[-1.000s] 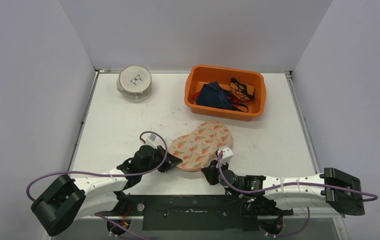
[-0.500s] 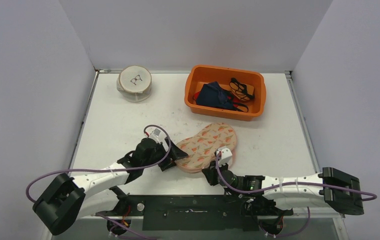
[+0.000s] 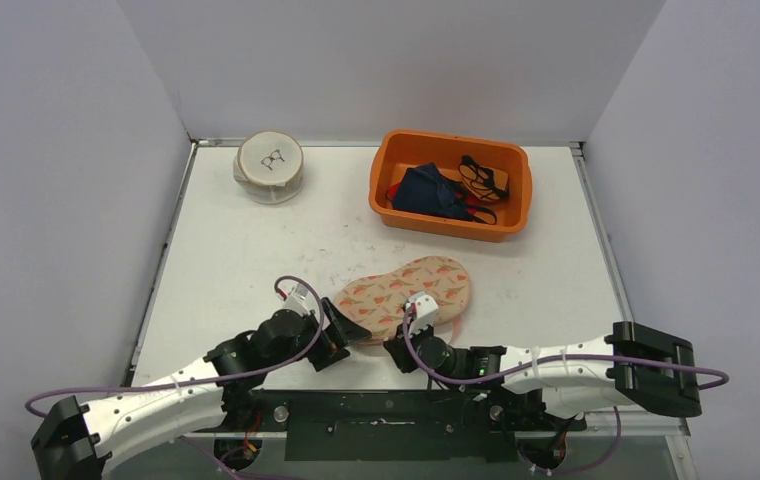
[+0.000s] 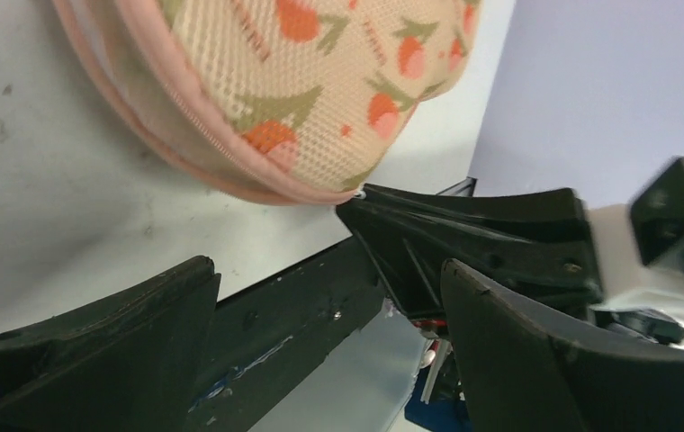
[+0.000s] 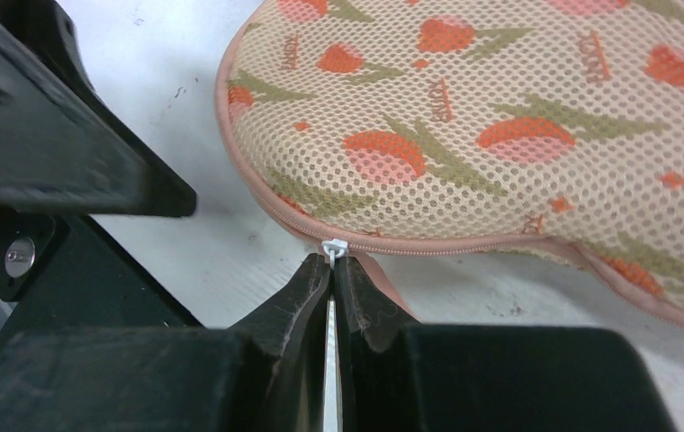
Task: Unzip the laundry bag and remove the bra
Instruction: Unzip the laundry bag at the center of the board.
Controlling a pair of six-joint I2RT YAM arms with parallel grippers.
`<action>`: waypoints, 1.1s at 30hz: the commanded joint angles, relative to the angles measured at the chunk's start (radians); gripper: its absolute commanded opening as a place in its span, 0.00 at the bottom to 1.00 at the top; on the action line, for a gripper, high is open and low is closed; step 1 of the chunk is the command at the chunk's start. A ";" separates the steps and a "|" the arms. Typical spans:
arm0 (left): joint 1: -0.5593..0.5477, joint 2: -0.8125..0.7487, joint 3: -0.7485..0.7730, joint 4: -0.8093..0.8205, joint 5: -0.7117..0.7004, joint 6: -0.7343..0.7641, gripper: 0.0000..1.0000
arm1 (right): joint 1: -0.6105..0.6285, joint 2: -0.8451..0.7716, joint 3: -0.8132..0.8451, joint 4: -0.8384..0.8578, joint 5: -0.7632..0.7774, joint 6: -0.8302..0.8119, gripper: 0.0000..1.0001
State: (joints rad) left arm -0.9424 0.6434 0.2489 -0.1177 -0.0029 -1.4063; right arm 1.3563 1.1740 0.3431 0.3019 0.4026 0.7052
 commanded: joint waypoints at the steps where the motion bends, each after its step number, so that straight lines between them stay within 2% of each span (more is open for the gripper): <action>1: -0.066 0.069 -0.018 0.096 -0.089 -0.107 0.92 | 0.007 0.054 0.072 0.110 -0.047 -0.050 0.05; 7: -0.091 0.186 0.023 0.155 -0.167 -0.159 0.91 | 0.007 0.093 0.069 0.193 -0.109 -0.074 0.05; 8: -0.090 0.191 0.013 0.169 -0.187 -0.180 0.87 | 0.009 0.092 0.062 0.210 -0.121 -0.077 0.05; 11: -0.091 0.188 -0.015 0.216 -0.236 -0.234 0.66 | 0.009 0.083 0.048 0.228 -0.139 -0.078 0.05; 14: -0.092 0.197 0.002 0.208 -0.261 -0.234 0.56 | 0.009 0.076 0.044 0.214 -0.134 -0.075 0.05; 18: -0.093 0.207 0.007 0.201 -0.284 -0.236 0.47 | 0.009 0.071 0.034 0.216 -0.131 -0.070 0.05; 22: -0.092 0.213 -0.010 0.210 -0.288 -0.245 0.28 | 0.009 0.079 0.037 0.215 -0.129 -0.069 0.05; 29: -0.093 0.183 -0.032 0.209 -0.303 -0.254 0.02 | 0.010 0.075 0.039 0.167 -0.079 -0.045 0.05; 33: -0.092 0.172 -0.038 0.198 -0.307 -0.250 0.00 | 0.015 0.059 0.034 0.116 -0.028 -0.017 0.05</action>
State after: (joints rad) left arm -1.0332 0.8352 0.2173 0.0498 -0.2630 -1.6585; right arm 1.3579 1.2659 0.3786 0.4446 0.3023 0.6544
